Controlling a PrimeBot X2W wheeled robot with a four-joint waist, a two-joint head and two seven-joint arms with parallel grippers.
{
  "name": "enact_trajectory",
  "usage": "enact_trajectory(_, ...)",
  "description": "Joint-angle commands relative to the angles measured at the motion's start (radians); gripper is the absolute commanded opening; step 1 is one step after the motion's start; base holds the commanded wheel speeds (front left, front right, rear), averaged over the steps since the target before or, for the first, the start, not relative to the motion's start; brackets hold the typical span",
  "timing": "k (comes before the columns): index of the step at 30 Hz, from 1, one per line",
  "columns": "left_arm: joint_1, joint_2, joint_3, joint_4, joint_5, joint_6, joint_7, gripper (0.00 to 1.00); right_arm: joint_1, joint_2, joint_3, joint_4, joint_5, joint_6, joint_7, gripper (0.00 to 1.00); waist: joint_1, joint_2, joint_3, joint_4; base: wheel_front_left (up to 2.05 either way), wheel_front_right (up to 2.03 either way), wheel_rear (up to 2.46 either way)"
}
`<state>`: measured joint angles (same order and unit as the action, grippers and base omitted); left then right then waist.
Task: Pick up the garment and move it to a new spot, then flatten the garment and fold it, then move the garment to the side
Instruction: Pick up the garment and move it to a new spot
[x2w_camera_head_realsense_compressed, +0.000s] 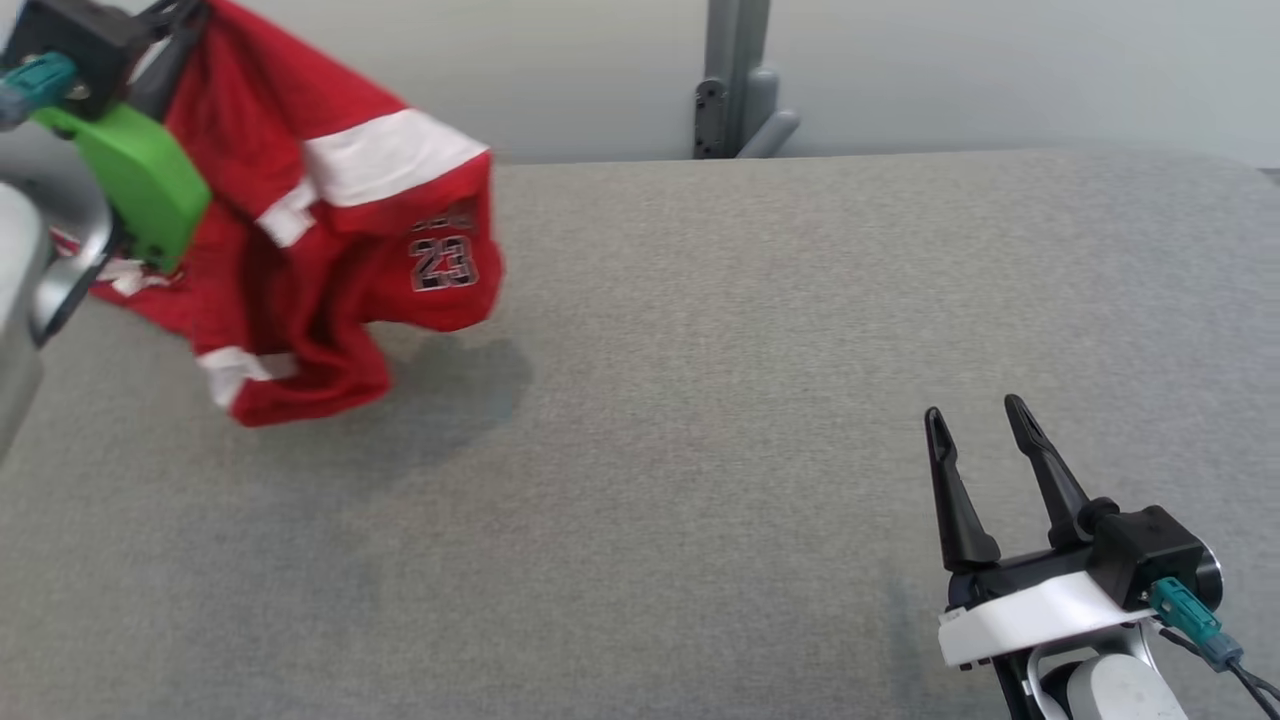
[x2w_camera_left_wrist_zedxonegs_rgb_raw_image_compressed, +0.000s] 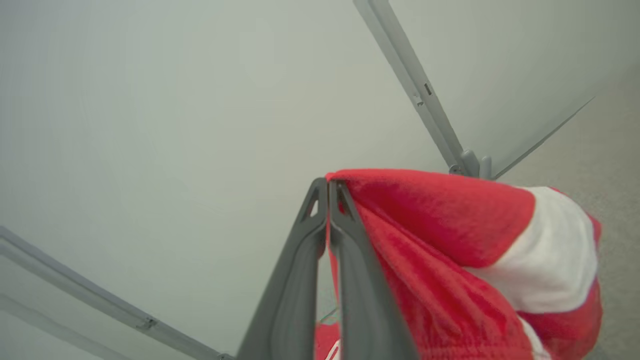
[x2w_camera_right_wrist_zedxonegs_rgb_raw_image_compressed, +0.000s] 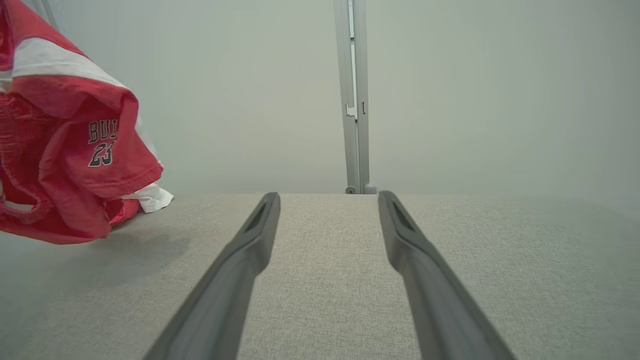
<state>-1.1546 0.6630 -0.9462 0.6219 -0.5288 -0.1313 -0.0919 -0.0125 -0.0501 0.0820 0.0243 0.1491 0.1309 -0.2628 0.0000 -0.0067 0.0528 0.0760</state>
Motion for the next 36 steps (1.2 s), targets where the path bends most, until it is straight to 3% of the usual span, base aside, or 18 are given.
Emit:
enact_trajectory(1,-0.015,-0.015,-0.005,-0.029,-0.014,0.003,0.009,0.0,0.01,-0.001,-0.005,0.0,0.005,0.0,-0.003,1.0,0.0,0.0067,-0.037,-0.063,0.0,0.0,0.0)
enact_trajectory(7,-0.008,-0.083,-0.034,-0.163,-0.049,0.005,0.059,0.0,0.011,0.0,-0.021,-0.004,0.01,0.0,-0.003,1.0,0.0,0.0067,-0.026,-0.138,0.0,0.0,0.0)
enact_trajectory(15,0.067,-0.23,-0.028,-0.223,-0.1,0.066,-0.015,0.0,-0.026,0.0,-0.016,-0.017,0.024,0.0,-0.003,1.0,0.0,0.0067,0.066,-0.213,0.0,0.0,0.0)
enact_trajectory(20,0.153,-0.309,-0.045,-0.121,-0.136,0.082,-0.072,0.0,-0.054,-0.001,-0.005,-0.025,0.035,0.0,-0.003,1.0,0.0,0.0067,0.133,-0.24,0.0,0.0,0.0)
enact_trajectory(30,0.275,-0.412,-0.038,0.247,-0.187,0.071,-0.153,0.0,-0.085,0.0,0.002,-0.024,0.029,0.0,-0.003,1.0,0.0,0.0067,0.199,-0.249,0.0,0.0,0.0)
enact_trajectory(33,0.275,-0.433,-0.023,0.285,-0.193,0.072,-0.165,0.0,-0.088,0.0,-0.001,-0.023,0.024,0.0,-0.003,1.0,0.0,0.0067,0.198,-0.243,0.0,0.0,0.0)
enact_trajectory(35,0.279,-0.459,0.003,0.312,-0.2,0.069,-0.173,0.81,-0.086,0.0,-0.006,-0.02,0.017,0.0,-0.003,1.0,0.0,0.0067,0.186,-0.227,0.0,0.0,0.0)
enact_trajectory(36,0.281,-0.466,0.016,0.312,-0.199,0.066,-0.174,1.0,-0.085,0.0,-0.008,-0.018,0.015,0.0,-0.003,1.0,0.0,0.0067,0.18,-0.221,0.0,0.0,0.0)
